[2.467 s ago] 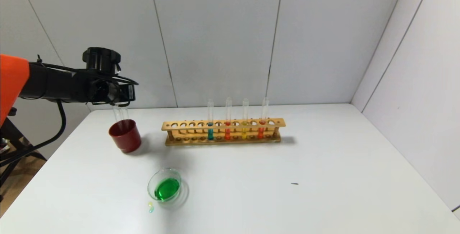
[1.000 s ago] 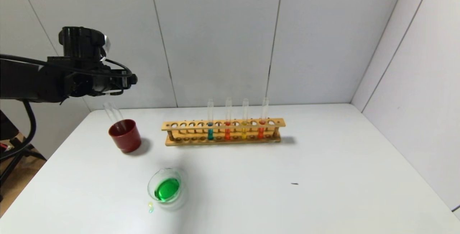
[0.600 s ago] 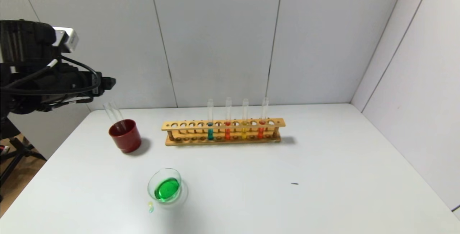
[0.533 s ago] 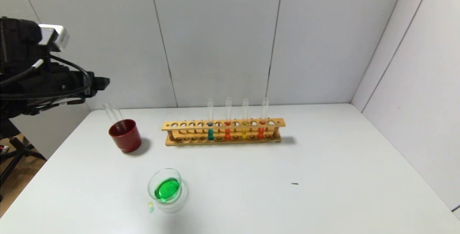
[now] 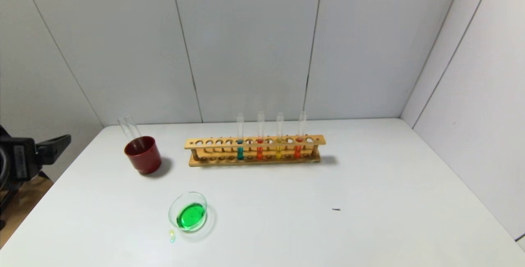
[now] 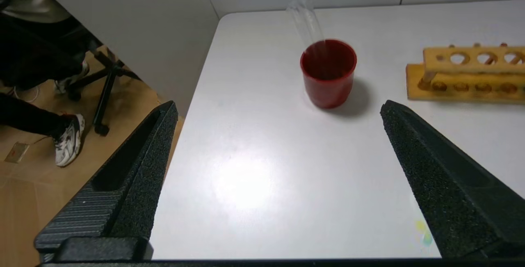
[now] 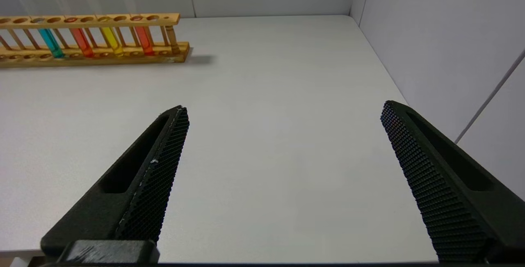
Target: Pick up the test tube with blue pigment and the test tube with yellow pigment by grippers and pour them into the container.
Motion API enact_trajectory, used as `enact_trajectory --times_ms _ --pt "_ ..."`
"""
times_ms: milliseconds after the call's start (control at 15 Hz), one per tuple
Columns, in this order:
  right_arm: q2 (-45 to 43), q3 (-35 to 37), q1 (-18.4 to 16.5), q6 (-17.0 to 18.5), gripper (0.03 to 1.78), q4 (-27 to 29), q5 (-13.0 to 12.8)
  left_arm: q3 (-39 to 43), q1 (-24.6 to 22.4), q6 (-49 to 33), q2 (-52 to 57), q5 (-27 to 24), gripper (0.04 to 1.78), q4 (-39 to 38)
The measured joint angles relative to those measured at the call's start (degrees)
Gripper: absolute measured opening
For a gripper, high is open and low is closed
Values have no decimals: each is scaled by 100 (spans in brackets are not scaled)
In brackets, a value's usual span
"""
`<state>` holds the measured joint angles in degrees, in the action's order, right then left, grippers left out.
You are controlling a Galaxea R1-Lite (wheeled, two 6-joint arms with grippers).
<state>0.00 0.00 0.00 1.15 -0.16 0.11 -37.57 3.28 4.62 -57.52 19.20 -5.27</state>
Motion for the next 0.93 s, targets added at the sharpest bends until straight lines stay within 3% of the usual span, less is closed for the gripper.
enact_trajectory --times_ms 667,933 --pt "0 0 0 0 171 2 0 753 -6 -2 2586 63 174 1783" --pt "0 0 0 -2 171 2 -4 1232 -26 -2 3591 50 174 2092"
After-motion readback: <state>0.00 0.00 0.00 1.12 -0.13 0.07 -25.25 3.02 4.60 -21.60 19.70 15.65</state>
